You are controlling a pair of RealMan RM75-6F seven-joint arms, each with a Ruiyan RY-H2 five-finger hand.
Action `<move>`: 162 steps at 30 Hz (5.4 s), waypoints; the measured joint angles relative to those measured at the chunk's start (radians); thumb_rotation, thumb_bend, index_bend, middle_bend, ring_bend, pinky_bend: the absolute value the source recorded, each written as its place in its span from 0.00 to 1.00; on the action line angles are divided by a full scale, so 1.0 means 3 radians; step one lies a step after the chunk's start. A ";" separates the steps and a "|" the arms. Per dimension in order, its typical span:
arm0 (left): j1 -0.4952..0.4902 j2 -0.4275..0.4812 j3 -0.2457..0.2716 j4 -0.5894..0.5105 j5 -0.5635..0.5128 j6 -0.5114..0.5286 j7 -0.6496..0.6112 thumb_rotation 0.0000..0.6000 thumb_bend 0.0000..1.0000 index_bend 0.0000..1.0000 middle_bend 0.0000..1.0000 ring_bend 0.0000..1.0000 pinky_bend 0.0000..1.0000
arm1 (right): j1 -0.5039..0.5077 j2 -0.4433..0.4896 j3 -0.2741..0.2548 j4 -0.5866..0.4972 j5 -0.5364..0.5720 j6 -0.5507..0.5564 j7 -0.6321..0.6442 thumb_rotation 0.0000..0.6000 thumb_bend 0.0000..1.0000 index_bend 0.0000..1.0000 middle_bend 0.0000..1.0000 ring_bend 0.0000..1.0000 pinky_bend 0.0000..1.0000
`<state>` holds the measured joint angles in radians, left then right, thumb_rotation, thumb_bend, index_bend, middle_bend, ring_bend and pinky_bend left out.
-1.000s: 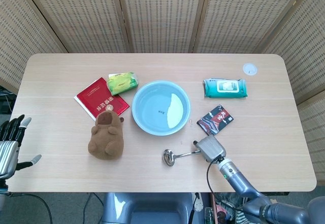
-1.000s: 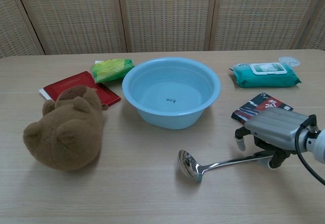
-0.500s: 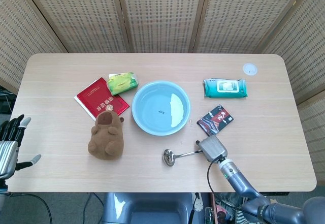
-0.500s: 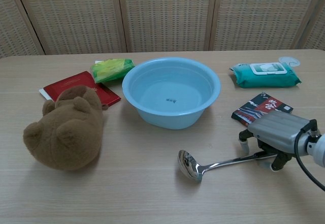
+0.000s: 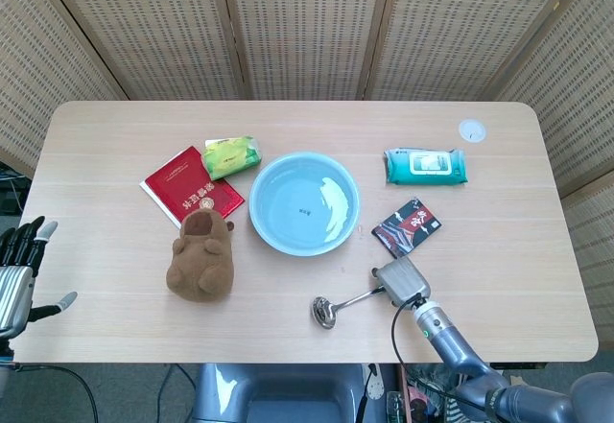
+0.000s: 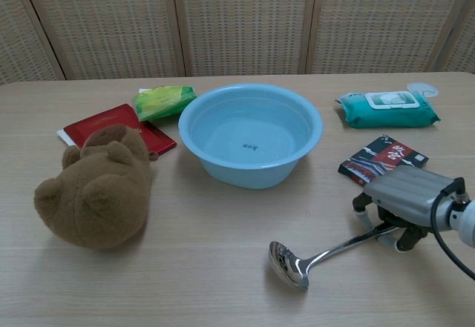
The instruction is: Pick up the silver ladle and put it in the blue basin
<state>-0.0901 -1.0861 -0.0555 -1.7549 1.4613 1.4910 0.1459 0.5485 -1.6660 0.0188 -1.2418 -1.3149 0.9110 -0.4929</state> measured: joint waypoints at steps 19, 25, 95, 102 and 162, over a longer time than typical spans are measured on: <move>0.0008 0.0020 0.0001 -0.0011 0.0013 0.0015 -0.0041 1.00 0.00 0.00 0.00 0.00 0.00 | -0.0022 0.0618 0.0097 -0.0726 -0.0008 0.0120 0.0344 1.00 0.67 0.71 0.94 0.90 1.00; 0.0010 0.0036 -0.0002 -0.0010 0.0014 0.0017 -0.0079 1.00 0.00 0.00 0.00 0.00 0.00 | -0.0011 0.0892 0.0147 -0.1057 -0.0008 0.0152 0.0428 1.00 0.67 0.72 0.94 0.90 1.00; -0.0278 0.0086 -0.0223 0.0197 -0.0613 -0.0546 -0.0387 1.00 0.00 0.00 0.00 0.00 0.00 | 0.2002 -0.1120 0.0435 0.1690 0.1579 0.0840 -0.2523 1.00 0.70 0.75 0.97 0.91 1.00; -0.0289 0.0076 -0.0222 0.0205 -0.0626 -0.0554 -0.0365 1.00 0.00 0.00 0.00 0.00 0.00 | 0.1925 -0.1139 0.0475 0.1551 0.1578 0.0845 -0.2968 1.00 0.70 0.75 0.97 0.91 1.00; -0.0347 0.0043 -0.0211 0.0223 -0.0721 -0.0618 -0.0281 1.00 0.00 0.00 0.00 0.00 0.00 | 0.2543 0.0275 0.2392 -0.0714 0.5098 0.1694 -0.4160 1.00 0.72 0.76 0.98 0.91 1.00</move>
<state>-0.1942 -1.0734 -0.1188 -1.6878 1.2449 1.3055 0.0617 1.3114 -1.5836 0.7365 -1.4560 0.2144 1.4192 -1.7409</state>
